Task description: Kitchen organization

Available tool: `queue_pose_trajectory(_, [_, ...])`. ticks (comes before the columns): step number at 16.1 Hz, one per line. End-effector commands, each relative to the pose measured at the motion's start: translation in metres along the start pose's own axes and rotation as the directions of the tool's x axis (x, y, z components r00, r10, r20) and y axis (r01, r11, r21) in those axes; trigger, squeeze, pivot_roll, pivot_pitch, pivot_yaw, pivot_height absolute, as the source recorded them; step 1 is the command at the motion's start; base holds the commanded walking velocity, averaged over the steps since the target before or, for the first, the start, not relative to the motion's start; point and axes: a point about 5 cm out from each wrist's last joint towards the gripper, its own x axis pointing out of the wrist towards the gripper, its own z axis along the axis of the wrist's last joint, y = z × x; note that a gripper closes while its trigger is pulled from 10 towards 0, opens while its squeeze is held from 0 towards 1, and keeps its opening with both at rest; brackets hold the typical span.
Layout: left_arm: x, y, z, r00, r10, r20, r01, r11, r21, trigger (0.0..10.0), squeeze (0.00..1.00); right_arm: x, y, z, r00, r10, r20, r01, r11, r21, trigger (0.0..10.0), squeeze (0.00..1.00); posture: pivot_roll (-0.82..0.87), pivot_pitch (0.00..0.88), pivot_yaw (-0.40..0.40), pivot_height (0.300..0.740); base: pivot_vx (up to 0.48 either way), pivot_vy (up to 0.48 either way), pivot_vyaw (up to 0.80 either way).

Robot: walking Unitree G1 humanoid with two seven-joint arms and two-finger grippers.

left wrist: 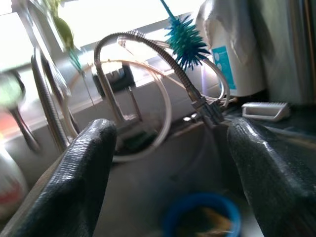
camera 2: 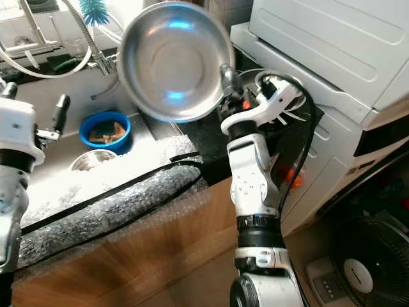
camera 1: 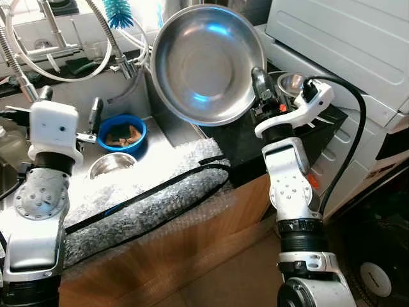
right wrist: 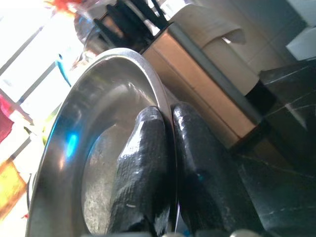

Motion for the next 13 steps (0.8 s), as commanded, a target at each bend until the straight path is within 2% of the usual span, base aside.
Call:
queue_pose_trajectory(1, [0.001,0.002,0.008,1.000,-0.005,0.014,0.007,0.992,-0.128,10.0,0.00,-0.007,0.010,-0.012,0.999,0.042,-0.019,-0.041,0.999,0.021,10.0,0.00,0.12,0.076,-0.036,0.740,0.000,0.000,0.00])
queue_pose_trajectory(3, [0.000,0.004,0.006,1.000,-0.002,-0.005,0.000,0.968,-0.252,10.0,0.00,-0.013,0.010,-0.014,0.996,0.070,-0.047,-0.072,0.997,-0.037,10.0,0.00,0.12,0.074,-0.037,0.740,0.000,0.000,0.00])
queue_pose_trajectory(6, [-0.002,0.006,0.010,1.000,-0.009,0.015,0.015,0.892,-0.452,10.0,0.00,-0.027,0.004,-0.015,0.995,0.056,-0.083,-0.064,0.993,-0.099,10.0,0.00,0.11,0.062,-0.040,0.740,0.000,0.000,0.00])
queue_pose_trajectory(7, [-0.002,0.005,0.012,1.000,-0.017,0.022,0.025,0.882,-0.471,10.0,0.00,-0.028,0.003,-0.015,0.995,0.054,-0.087,-0.063,0.993,-0.104,10.0,0.00,0.11,0.061,-0.041,0.740,0.000,0.000,0.00])
queue_pose_trajectory(9, [-0.004,-0.001,0.019,0.994,-0.095,0.062,0.114,0.847,-0.519,10.0,0.00,-0.034,0.002,-0.015,0.993,0.055,-0.101,-0.067,0.991,-0.117,10.0,0.00,0.12,0.058,-0.042,0.740,0.000,0.000,0.00])
queue_pose_trajectory(11, [-0.006,-0.014,0.024,0.977,-0.196,0.086,0.212,0.831,-0.515,10.0,0.00,-0.036,0.004,-0.017,0.991,0.063,-0.115,-0.077,0.990,-0.120,10.0,0.00,0.12,0.059,-0.043,0.740,0.000,0.000,0.00])
queue_pose_trajectory(13, [-0.009,-0.026,0.025,0.960,-0.266,0.082,0.271,0.829,-0.489,10.0,0.00,-0.034,0.007,-0.017,0.990,0.080,-0.118,-0.094,0.989,-0.118,10.0,0.00,0.12,0.073,-0.046,0.740,0.000,0.000,0.00])
